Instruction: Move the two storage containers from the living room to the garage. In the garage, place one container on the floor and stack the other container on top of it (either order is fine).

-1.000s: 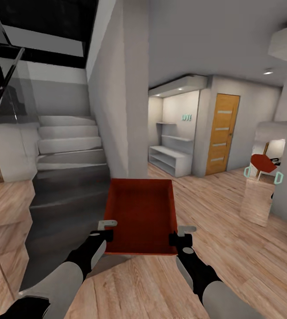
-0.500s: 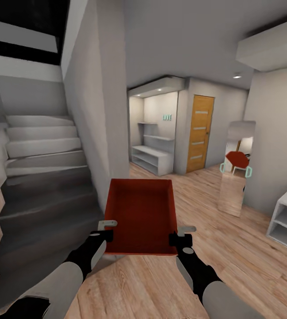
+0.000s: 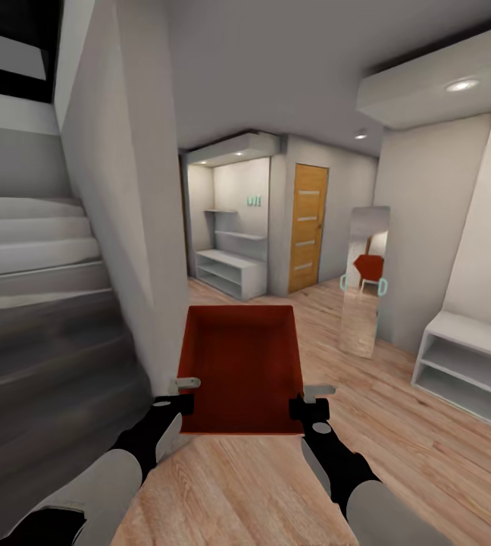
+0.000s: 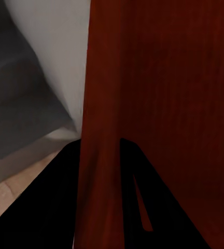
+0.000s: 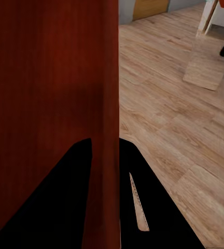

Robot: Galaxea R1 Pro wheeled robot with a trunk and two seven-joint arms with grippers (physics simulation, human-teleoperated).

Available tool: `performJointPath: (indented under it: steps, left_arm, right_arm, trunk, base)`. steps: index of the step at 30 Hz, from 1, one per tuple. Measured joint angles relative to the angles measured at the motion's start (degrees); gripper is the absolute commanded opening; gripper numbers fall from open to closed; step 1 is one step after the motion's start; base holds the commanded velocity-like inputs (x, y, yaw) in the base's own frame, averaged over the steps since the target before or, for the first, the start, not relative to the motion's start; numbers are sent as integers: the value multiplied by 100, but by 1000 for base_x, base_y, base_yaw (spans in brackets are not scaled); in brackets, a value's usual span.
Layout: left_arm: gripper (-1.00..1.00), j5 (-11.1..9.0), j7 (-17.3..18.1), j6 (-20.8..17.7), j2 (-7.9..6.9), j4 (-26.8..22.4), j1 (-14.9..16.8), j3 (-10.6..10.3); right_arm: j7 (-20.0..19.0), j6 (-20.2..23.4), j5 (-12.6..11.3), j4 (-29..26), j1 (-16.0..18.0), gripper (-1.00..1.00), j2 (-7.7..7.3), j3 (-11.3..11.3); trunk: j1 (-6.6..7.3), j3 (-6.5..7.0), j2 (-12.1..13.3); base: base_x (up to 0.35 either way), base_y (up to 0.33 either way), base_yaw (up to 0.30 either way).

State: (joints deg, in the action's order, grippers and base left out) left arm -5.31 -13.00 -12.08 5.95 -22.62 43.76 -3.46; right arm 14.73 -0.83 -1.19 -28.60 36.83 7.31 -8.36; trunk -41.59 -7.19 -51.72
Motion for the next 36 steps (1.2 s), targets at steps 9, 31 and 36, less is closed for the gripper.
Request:
performJointPath:
  steps: [9, 31, 36]
  left_arm:
    - [-100, -3, 0, 8, 0, 1, 0, -2]
    - [-100, -6, 5, 7, -3, -2, -1, 1]
    - [-100, -7, 15, 17, -7, 4, -1, 1]
  right_arm:
    - [3, -5, 0, 0, 0, -100, 0, -3]
    - [10, 10, -9, -13, 1, -100, -3, -22]
    - [18, 9, -8, -15, 1, -100, -1, -30]
  trunk:
    - [0, 0, 0]
    - [0, 0, 0]
    - [1, 0, 0]
  base:
    - [0, 0, -283]
    - [0, 0, -35]
    - [51, 0, 0]
